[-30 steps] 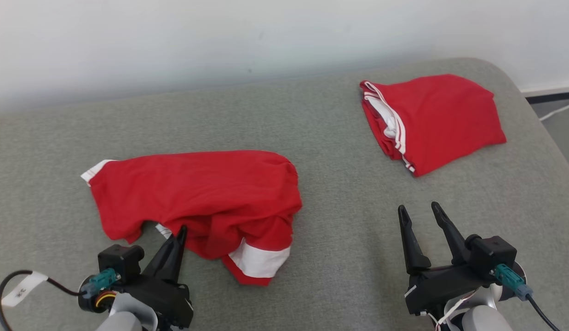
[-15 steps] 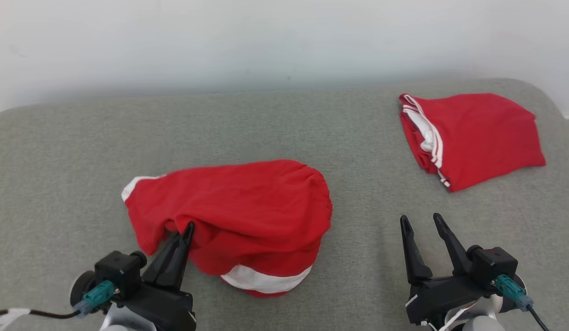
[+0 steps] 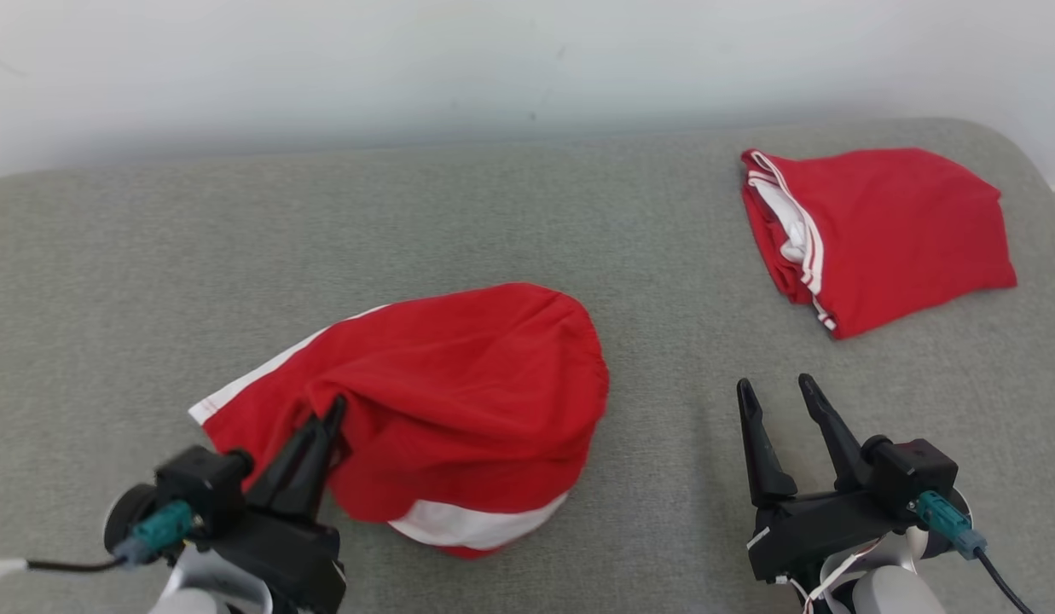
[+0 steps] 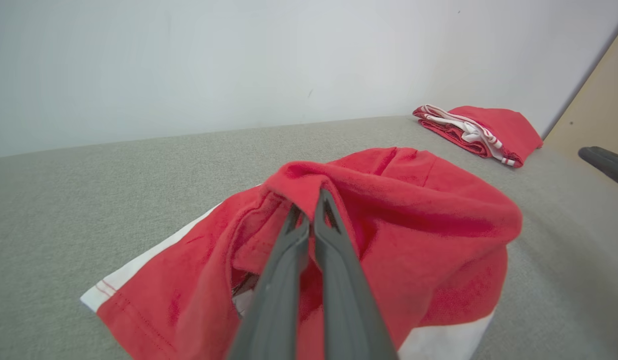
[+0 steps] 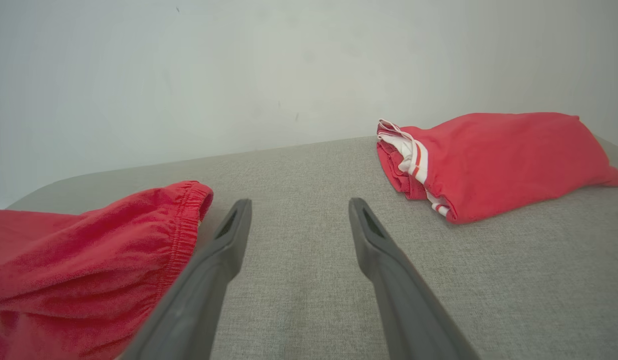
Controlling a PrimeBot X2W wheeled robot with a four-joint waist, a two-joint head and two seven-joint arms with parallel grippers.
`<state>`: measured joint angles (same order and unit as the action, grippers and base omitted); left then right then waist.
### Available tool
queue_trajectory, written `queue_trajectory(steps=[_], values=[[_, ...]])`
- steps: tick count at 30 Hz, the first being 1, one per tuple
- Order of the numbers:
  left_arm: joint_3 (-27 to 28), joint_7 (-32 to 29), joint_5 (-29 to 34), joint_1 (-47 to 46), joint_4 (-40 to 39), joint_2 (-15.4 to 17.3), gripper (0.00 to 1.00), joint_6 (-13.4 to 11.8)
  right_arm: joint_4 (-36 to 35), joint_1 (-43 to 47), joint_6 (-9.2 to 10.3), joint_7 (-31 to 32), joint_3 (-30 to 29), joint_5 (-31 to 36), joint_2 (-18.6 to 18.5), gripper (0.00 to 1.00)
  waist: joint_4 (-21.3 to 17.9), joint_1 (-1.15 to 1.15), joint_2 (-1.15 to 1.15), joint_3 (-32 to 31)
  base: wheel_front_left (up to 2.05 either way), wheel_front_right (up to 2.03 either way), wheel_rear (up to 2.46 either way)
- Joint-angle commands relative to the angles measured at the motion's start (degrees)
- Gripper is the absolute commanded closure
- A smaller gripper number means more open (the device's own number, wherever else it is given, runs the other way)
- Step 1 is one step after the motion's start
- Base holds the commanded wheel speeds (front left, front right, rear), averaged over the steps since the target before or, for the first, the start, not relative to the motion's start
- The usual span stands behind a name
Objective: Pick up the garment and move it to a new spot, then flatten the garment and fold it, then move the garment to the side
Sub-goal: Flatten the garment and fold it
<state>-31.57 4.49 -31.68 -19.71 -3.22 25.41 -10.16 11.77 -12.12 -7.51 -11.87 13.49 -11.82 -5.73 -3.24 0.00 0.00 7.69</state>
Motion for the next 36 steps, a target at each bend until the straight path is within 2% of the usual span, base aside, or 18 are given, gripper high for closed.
queue_trajectory(steps=[1,13,25,26,27,28,32,36], values=[[0.55,0.64,-0.36,-1.44,1.71,-0.14,1.00,0.53,-0.01,-0.47,0.04,-0.37,0.01,0.00,-0.23,0.00,-1.53,0.00,0.00,1.30,0.00,0.00,0.00],[0.18,2.55,-0.27,-11.48,18.70,-1.02,1.00,6.12,0.67,-2.74,0.04,-0.79,-0.03,-0.17,-0.67,0.00,-5.62,0.00,0.00,4.95,0.00,0.00,0.00],[-0.93,7.12,0.44,-22.29,36.59,-5.15,1.00,11.05,1.45,-4.31,0.05,-1.11,-0.21,0.53,-0.46,0.00,-6.23,0.00,0.00,6.85,0.00,0.00,0.00],[-1.10,7.70,0.84,-22.95,38.12,-5.45,0.67,11.41,1.56,-4.44,0.05,-1.12,-0.16,0.59,-0.37,0.00,-6.22,0.00,0.00,6.81,0.00,0.00,0.00],[-1.24,8.26,1.12,-23.54,39.14,-5.87,0.17,11.43,1.66,-4.48,0.05,-1.14,-0.11,0.66,-0.30,0.00,-6.19,0.00,0.00,6.71,0.00,0.00,0.00],[-1.06,8.86,1.04,-23.87,39.95,-6.55,0.00,11.47,1.79,-4.44,0.04,-1.17,-0.09,0.66,-0.23,0.00,-6.09,0.00,0.00,6.54,0.00,0.00,0.00],[-0.57,10.24,1.39,-23.27,41.63,-7.50,0.00,11.71,2.40,-3.91,0.04,-1.19,-0.25,0.53,-0.23,0.00,-5.43,0.00,0.00,5.40,0.00,0.00,0.00],[1.34,10.74,1.67,-20.34,38.73,-8.46,0.00,10.54,2.77,-3.14,0.05,-1.34,-0.26,0.10,-0.19,0.00,-4.37,0.00,0.00,4.00,0.00,0.00,0.00]])
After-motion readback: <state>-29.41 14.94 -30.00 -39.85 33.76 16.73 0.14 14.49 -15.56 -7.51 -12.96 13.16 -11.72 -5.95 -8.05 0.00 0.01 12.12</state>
